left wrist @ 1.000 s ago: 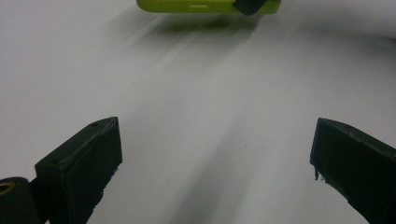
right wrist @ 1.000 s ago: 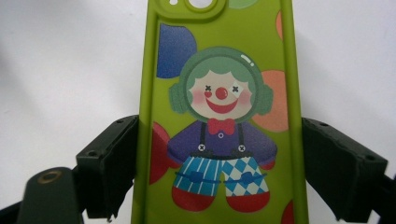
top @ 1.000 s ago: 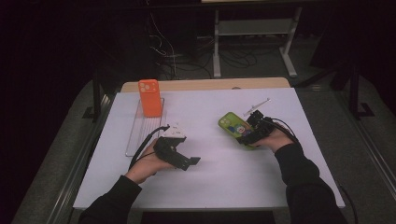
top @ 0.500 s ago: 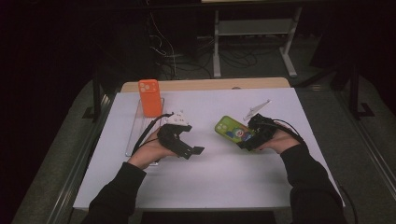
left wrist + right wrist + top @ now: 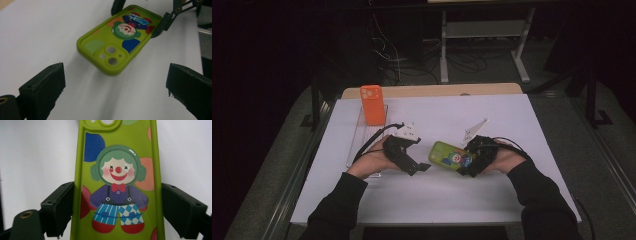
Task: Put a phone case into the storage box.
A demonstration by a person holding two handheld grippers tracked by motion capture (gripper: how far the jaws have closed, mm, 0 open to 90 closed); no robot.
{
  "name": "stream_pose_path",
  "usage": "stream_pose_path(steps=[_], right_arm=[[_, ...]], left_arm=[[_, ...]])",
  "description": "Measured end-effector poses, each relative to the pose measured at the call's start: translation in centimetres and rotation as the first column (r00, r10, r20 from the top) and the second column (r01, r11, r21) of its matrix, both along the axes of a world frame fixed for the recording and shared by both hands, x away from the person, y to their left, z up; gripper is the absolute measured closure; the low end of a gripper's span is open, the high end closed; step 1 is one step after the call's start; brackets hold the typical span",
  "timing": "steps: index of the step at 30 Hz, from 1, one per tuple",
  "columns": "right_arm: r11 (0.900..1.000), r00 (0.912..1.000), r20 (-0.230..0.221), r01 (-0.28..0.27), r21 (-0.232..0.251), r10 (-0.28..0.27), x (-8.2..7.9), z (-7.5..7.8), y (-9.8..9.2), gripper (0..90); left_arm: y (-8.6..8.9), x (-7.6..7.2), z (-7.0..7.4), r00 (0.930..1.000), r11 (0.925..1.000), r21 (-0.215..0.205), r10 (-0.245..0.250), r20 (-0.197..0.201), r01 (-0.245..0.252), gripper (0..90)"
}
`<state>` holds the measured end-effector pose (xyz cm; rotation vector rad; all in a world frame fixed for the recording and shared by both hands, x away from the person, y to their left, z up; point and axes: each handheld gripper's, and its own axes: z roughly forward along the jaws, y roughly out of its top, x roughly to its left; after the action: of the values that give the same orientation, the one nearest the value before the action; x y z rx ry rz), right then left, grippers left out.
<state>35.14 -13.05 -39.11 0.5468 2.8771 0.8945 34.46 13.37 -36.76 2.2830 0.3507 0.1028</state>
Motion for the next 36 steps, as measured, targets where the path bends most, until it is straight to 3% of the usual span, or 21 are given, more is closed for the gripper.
stream_pose_path(steps=[8,12,16,21,24,34,36], right_arm=[[0.993,0.9927,0.008,-0.120,-0.017,0.120,-1.3,-0.1,2.0,14.9],[0.986,0.9862,0.006,-0.165,-0.018,0.165,-1.8,-0.1,2.6,14.9],[0.979,0.9788,0.004,-0.205,-0.018,0.205,-2.3,0.0,3.2,14.9],[0.972,0.9720,0.011,-0.234,-0.019,0.235,-2.8,0.3,3.7,14.9],[0.969,0.9685,0.018,-0.248,-0.021,0.248,-2.9,0.4,3.9,14.9],[0.960,0.9604,0.015,-0.278,-0.024,0.278,-3.3,0.5,4.4,14.9],[0.960,0.9597,0.014,-0.280,-0.021,0.281,-3.4,0.5,4.5,14.9]], left_arm=[[-0.7,-1.0,-0.3,0.9946,0.9943,0.023,-0.104,-0.001,0.104,1.8],[-0.9,-1.2,-0.6,0.9921,0.9916,0.031,-0.126,-0.001,0.126,1.8],[-1.3,-1.4,-0.9,0.9855,0.9841,0.055,-0.169,0.001,0.169,1.8],[-1.8,-1.7,-1.6,0.9747,0.9694,0.102,-0.223,-0.010,0.223,1.8],[-2.1,-2.0,-1.8,0.9726,0.9667,0.107,-0.231,-0.024,0.232,1.8],[-2.9,-2.4,-2.5,0.9591,0.9478,0.147,-0.281,-0.037,0.283,6.4],[-3.0,-2.5,-2.7,0.9587,0.9475,0.146,-0.281,-0.044,0.284,6.7]])
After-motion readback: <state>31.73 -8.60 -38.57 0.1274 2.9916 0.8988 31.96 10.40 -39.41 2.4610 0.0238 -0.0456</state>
